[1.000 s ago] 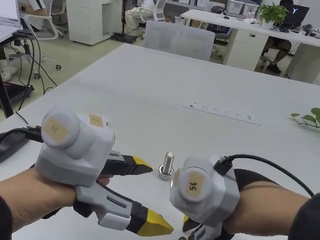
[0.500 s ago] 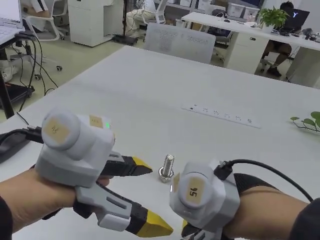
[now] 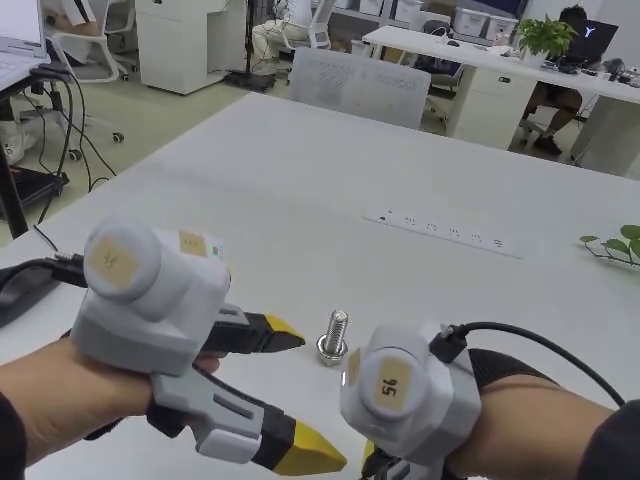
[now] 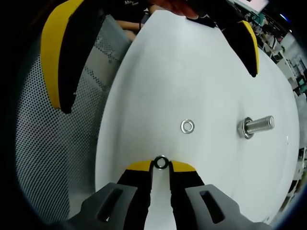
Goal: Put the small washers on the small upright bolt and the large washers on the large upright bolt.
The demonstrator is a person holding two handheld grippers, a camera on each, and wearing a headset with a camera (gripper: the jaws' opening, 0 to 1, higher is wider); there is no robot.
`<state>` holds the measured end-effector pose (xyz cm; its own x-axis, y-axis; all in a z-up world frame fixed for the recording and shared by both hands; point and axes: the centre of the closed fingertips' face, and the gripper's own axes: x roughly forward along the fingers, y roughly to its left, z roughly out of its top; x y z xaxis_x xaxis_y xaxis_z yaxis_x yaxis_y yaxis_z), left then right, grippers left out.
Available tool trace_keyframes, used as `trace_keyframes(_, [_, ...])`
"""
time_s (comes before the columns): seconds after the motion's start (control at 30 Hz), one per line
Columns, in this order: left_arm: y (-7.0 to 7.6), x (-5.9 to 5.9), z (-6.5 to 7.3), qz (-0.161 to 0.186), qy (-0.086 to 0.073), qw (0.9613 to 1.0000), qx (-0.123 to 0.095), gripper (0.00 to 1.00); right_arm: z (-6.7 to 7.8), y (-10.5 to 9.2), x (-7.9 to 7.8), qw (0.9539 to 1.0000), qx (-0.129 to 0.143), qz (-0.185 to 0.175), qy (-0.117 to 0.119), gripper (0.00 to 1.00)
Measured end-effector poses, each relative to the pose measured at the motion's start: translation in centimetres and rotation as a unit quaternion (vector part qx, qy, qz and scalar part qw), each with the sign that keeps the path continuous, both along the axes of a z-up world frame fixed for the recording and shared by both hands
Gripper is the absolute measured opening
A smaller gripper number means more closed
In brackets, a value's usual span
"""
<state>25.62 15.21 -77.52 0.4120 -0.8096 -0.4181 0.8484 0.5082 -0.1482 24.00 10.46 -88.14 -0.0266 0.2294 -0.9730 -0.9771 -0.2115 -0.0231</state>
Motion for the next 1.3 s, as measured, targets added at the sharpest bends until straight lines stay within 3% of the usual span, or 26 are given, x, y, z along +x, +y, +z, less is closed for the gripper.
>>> trace_keyframes(1.3, [0.15, 0.02, 0.03, 0.002, 0.000, 1.0000, 0.000, 0.73, 0.02, 0.08, 0.30, 0.9999, -0.002, -0.014, -0.003, 0.12])
